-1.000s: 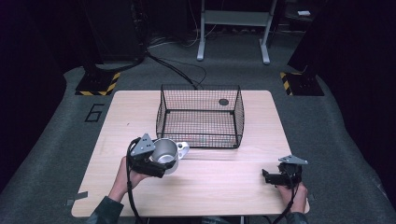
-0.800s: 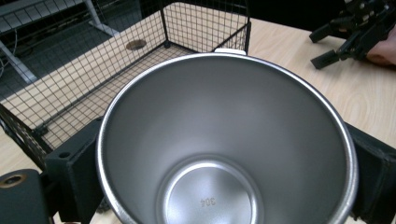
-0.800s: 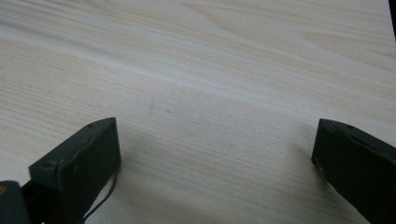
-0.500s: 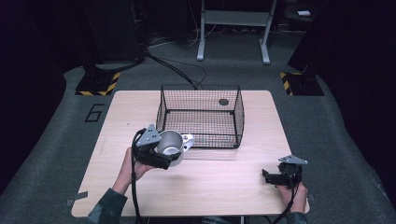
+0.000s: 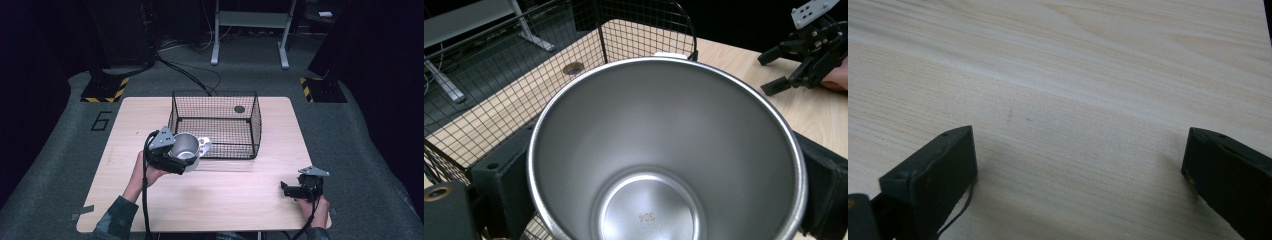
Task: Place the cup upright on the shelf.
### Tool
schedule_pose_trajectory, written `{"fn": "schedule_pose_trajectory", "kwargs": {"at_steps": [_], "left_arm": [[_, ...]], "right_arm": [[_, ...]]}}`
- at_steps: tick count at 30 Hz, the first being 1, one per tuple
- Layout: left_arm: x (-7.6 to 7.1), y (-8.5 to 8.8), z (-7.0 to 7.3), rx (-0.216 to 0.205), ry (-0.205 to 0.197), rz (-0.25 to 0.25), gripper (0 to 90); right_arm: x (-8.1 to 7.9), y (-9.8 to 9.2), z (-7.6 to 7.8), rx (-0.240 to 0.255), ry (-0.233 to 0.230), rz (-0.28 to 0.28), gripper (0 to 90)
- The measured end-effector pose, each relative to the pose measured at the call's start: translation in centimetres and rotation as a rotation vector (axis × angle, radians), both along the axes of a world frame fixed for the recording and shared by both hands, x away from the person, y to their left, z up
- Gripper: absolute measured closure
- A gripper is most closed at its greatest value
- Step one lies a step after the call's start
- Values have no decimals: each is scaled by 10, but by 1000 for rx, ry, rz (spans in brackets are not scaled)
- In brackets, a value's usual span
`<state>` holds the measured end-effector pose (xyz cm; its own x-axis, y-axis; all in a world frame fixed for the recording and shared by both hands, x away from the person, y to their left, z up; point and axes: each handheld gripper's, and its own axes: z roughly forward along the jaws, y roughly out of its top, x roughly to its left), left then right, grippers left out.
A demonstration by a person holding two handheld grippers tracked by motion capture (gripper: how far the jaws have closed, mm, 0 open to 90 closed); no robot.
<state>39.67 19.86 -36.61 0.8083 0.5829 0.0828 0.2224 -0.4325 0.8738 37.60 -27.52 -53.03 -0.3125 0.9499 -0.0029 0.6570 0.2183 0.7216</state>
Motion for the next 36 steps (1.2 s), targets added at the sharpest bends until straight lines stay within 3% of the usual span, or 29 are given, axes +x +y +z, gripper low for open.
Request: {"fn": "schedule_pose_trajectory", "kwargs": {"at_steps": [6, 22, 36], "left_arm": [[7, -2, 7, -18, -1, 6, 66], [32, -11, 27, -13, -20, 5, 66], [55, -21, 32, -17, -19, 25, 65]], "right_arm": [[0, 0, 0, 2, 2, -2, 8], [0, 0, 0, 1, 1, -3, 8], [0, 0, 0, 1, 2, -2, 9]]}}
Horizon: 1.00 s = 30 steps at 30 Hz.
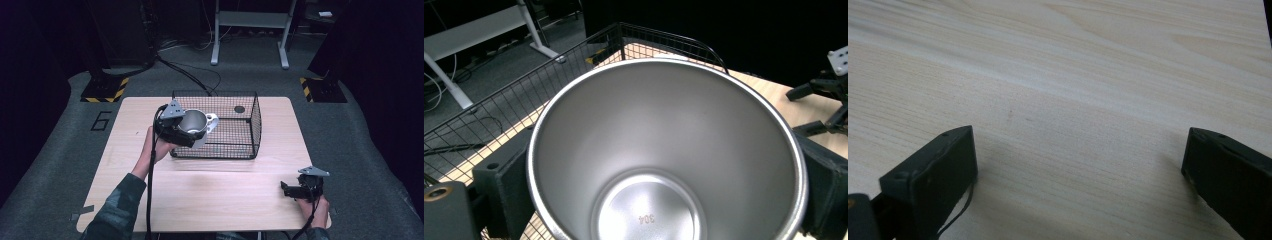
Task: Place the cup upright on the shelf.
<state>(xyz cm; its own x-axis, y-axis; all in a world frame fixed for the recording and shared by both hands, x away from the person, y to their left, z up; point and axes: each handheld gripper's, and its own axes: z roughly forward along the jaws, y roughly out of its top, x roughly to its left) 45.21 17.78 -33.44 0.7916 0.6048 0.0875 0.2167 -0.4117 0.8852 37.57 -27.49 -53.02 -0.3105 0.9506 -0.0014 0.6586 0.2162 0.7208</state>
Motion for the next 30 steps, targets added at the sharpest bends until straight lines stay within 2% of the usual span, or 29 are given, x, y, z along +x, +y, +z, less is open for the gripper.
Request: {"fn": "schedule_pose_trajectory", "kwargs": {"at_steps": [15, 30], "left_arm": [[33, -12, 3, -1, 24, 32, 65], [61, -30, -5, 5, 44, 59, 65]], "right_arm": [[0, 0, 0, 0, 0, 0, 9], [0, 0, 0, -1, -1, 0, 9]]}}
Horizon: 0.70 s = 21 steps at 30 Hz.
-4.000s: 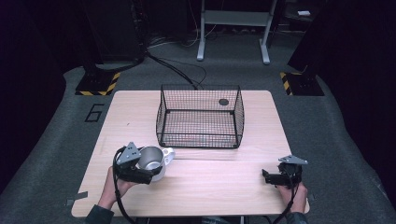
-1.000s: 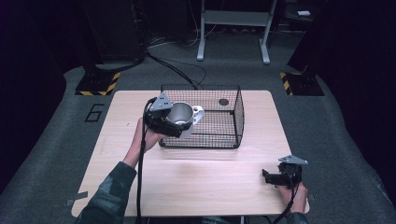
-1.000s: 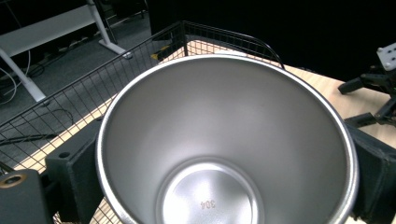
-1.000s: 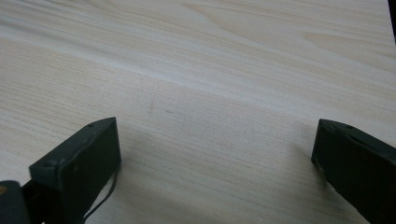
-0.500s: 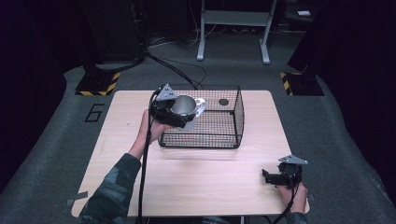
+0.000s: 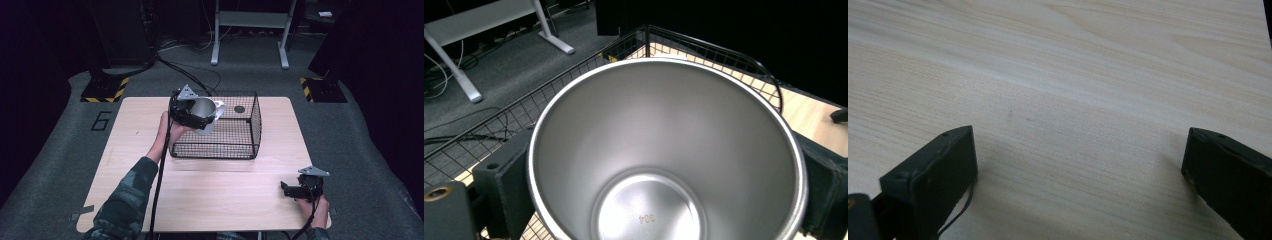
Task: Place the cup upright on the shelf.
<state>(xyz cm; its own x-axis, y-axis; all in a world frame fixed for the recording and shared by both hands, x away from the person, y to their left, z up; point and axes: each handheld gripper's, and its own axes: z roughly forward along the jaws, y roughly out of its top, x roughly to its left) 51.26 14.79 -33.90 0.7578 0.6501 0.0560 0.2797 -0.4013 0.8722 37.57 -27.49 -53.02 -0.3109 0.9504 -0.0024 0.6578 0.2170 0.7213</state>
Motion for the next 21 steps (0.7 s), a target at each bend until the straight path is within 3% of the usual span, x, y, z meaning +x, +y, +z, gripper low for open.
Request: {"fn": "schedule_pose_trajectory", "kwargs": {"at_steps": [10, 21], "left_arm": [[18, -6, -10, 4, 29, 23, 65], [34, -15, -17, 11, 27, 33, 65]], "right_arm": [[0, 1, 0, 1, -2, -6, 9], [0, 1, 0, 3, -4, -9, 9]]}}
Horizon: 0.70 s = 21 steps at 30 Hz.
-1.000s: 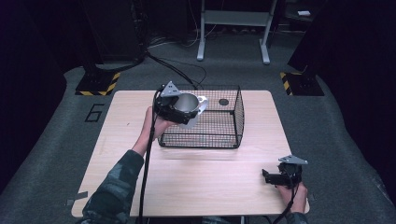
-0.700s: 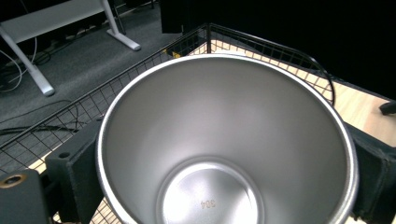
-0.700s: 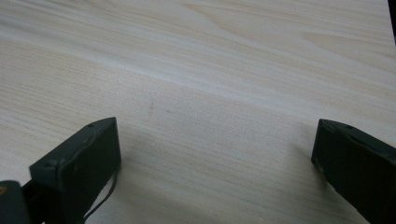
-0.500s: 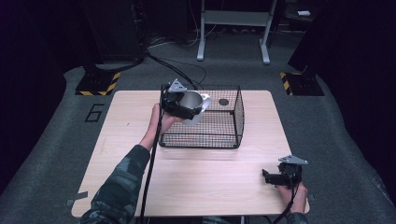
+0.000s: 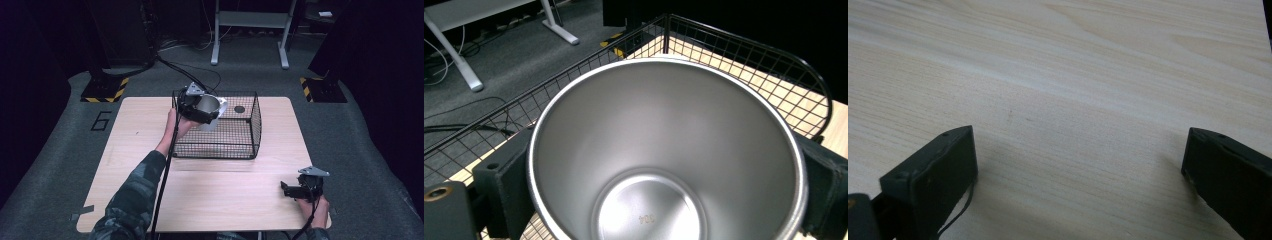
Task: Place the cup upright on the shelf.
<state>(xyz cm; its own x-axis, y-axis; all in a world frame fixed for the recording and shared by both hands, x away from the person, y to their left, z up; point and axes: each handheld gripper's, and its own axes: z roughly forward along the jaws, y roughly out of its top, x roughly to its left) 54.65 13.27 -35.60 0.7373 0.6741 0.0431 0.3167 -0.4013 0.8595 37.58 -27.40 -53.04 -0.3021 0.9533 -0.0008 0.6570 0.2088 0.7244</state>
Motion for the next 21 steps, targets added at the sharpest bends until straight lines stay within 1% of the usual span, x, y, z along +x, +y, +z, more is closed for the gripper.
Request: {"fn": "schedule_pose_trajectory", "kwargs": {"at_steps": [6, 7, 8, 9, 10, 13, 15, 16, 21], "left_arm": [[9, -5, -9, 9, 8, 0, 65], [10, -5, -10, 14, 16, -5, 65], [12, -6, -12, 7, 18, -2, 65], [13, -6, -14, 9, 17, -1, 65], [15, -6, -15, 11, 15, -10, 65], [19, -7, -19, 12, 10, -20, 65], [21, -6, -21, 12, 15, -33, 65], [23, -6, -23, 6, 13, -30, 65], [29, -6, -30, 20, 16, -35, 65]], "right_arm": [[0, 0, 0, -2, 0, 3, 9], [0, 0, 0, 0, 0, 1, 9], [0, 0, 0, 0, -1, 0, 9], [0, 0, 0, 0, -3, -1, 9], [0, -1, 0, -6, 3, 12, 9], [0, -1, 0, -5, 0, 9, 9], [0, -1, 0, -6, 0, 11, 9], [0, -1, 0, -5, 2, 10, 9], [0, -1, 0, -5, 0, 9, 10]]}}
